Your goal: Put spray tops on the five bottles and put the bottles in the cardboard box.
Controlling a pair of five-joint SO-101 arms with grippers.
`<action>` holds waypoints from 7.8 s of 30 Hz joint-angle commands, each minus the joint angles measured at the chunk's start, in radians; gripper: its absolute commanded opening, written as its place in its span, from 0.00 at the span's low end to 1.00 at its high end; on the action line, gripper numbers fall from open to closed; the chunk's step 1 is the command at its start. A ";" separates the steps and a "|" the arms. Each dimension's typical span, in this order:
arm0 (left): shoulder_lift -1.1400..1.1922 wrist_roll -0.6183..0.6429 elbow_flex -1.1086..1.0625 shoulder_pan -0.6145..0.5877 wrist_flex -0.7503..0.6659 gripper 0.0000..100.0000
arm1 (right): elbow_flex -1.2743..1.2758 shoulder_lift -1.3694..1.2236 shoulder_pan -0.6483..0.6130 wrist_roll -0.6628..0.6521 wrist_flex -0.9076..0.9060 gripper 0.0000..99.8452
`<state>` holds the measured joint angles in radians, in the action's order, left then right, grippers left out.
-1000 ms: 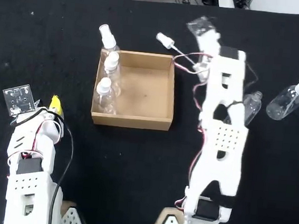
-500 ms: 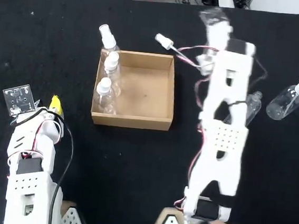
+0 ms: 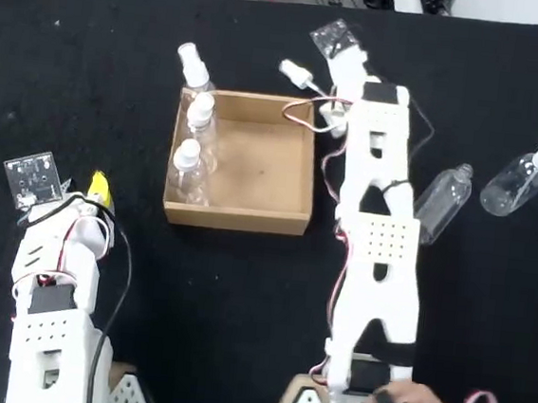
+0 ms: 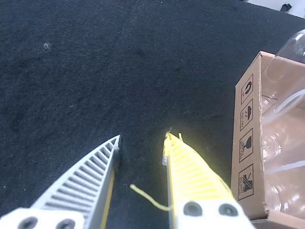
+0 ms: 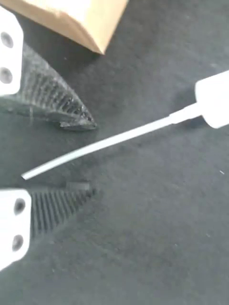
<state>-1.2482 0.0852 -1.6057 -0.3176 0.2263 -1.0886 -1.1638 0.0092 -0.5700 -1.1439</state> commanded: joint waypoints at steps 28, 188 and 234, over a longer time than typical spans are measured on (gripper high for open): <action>-0.017 -0.009 0.013 -0.010 -0.025 0.13 | -0.547 0.007 0.359 0.147 -0.609 0.01; -0.017 -0.009 0.010 -0.008 -0.025 0.13 | -0.441 -0.137 0.270 0.290 -0.064 0.01; -0.017 -0.009 0.010 -0.008 -0.025 0.13 | -0.590 -0.213 0.127 0.315 -0.183 0.05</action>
<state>-1.2482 0.0852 -1.6057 -0.3176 0.2263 -1.5244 -1.4354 0.1657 -0.2862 -1.1531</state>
